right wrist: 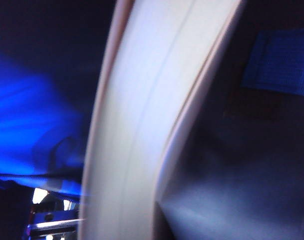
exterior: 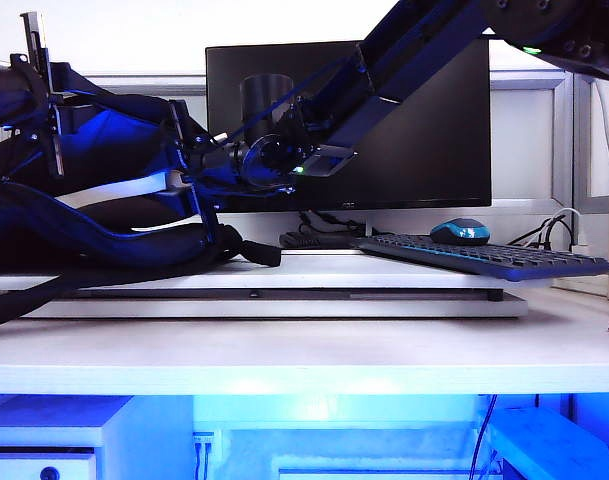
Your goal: Pick up the book on the desk and put it into the open backpack.
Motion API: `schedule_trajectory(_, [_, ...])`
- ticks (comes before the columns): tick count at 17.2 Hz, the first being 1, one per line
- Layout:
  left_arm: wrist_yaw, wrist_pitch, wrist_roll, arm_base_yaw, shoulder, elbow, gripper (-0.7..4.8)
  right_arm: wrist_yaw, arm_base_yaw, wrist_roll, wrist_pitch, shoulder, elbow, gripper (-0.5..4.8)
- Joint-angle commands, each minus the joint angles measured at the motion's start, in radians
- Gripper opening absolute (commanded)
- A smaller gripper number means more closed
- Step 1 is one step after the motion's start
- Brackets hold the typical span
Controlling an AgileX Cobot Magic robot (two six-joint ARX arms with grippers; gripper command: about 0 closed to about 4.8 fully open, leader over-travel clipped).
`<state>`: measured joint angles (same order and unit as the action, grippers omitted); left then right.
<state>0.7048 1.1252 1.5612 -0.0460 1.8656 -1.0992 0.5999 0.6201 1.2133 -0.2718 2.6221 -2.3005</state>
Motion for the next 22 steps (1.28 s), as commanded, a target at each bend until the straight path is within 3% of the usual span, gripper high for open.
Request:
schedule_trajectory(1, [0.105,0.163,-0.01,0.031,-0.026,-0.021,-0.05,0.04,0.012,0.031,-0.06,-0.01,-0.012,4.36])
schedule_trajectory(2, [0.1,0.163,-0.01,0.031,-0.026,-0.021,-0.05,0.048,0.01,0.053,-0.06,-0.01,-0.012,4.79])
schedule_trajectory(7, [0.084,0.161,-0.014,-0.008,-0.026,-0.02,-0.05,0.172,-0.017,0.077,-0.061,-0.038,-0.012,4.79])
schedule_trajectory(11, [0.085,0.035,-0.047,-0.03,-0.026,-0.02,-0.05,0.199,-0.019,0.077,-0.061,-0.131,-0.012,4.79])
schedule_trajectory(15, [0.143,0.014,-0.091,-0.029,-0.026,-0.02,-0.05,0.229,-0.02,0.077,-0.046,-0.181,-0.012,4.79])
schedule_trajectory(17, [0.221,-0.07,-0.128,-0.029,-0.026,-0.02,-0.05,0.244,-0.02,0.078,-0.047,-0.204,-0.012,4.79])
schedule_trajectory(19, [0.257,-0.229,-0.221,-0.029,-0.026,-0.02,-0.04,0.253,-0.02,0.075,-0.047,-0.257,-0.012,4.79])
schedule_trajectory(20, [0.303,-0.286,-0.251,-0.029,-0.026,-0.02,0.26,0.253,-0.021,0.065,-0.047,-0.286,-0.012,4.79])
schedule_trajectory(21, [0.344,-0.301,-0.257,-0.029,-0.026,-0.02,1.59,0.252,-0.024,0.064,-0.047,-0.3,-0.012,4.79])
schedule_trajectory(22, [0.404,-0.301,-0.253,-0.029,-0.026,-0.02,3.72,0.253,-0.031,0.062,-0.047,-0.312,-0.012,4.79])
